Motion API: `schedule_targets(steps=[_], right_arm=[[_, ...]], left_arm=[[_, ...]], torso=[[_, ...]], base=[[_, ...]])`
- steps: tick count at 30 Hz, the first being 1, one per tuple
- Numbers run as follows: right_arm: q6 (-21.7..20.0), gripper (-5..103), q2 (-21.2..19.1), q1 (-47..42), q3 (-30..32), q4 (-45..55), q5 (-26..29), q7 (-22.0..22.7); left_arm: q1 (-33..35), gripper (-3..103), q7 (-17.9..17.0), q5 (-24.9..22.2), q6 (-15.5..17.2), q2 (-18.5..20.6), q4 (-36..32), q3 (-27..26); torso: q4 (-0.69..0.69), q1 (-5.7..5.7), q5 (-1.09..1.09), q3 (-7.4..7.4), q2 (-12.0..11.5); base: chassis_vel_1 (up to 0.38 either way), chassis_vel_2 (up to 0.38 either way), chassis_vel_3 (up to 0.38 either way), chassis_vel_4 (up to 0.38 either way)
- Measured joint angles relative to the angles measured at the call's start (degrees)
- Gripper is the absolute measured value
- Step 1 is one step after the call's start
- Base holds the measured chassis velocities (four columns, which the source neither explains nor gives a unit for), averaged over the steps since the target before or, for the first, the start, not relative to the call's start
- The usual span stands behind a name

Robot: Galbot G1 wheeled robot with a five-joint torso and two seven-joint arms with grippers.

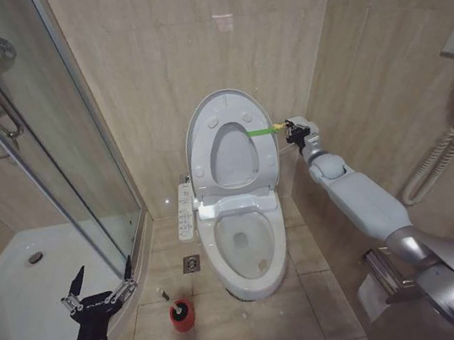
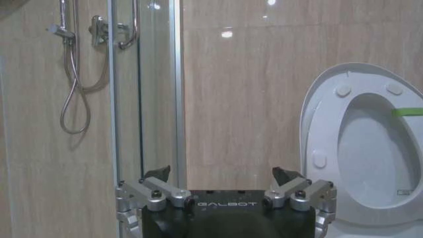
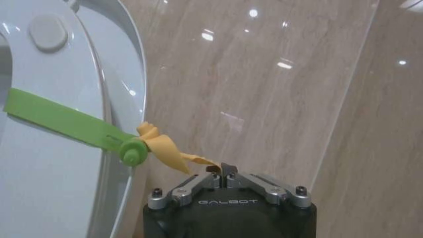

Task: Open the toilet lid, clean the toilet bowl with a toilet brush, close the toilet lid, and flush.

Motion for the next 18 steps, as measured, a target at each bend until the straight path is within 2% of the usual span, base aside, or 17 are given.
schedule_targets(steps=[12,18], right_arm=[[-1.0,1,-3.8,-3.7,0.3,6.3,1.5,0.9],[-1.7,1,-5.6,-6.8,0.6,10.4,1.8,1.2]], left_arm=[[0.0,100,0.0,0.0,0.0,0.0,0.0,0.0],[0.0,100,0.0,0.0,0.0,0.0,0.0,0.0]], torso=[[0.01,0.00,-0.01,0.00,0.0],[-0.03,0.00,-0.01,-0.01,0.0]], base=[[0.000,0.000,0.000,0.000],[0.000,0.000,0.000,0.000]])
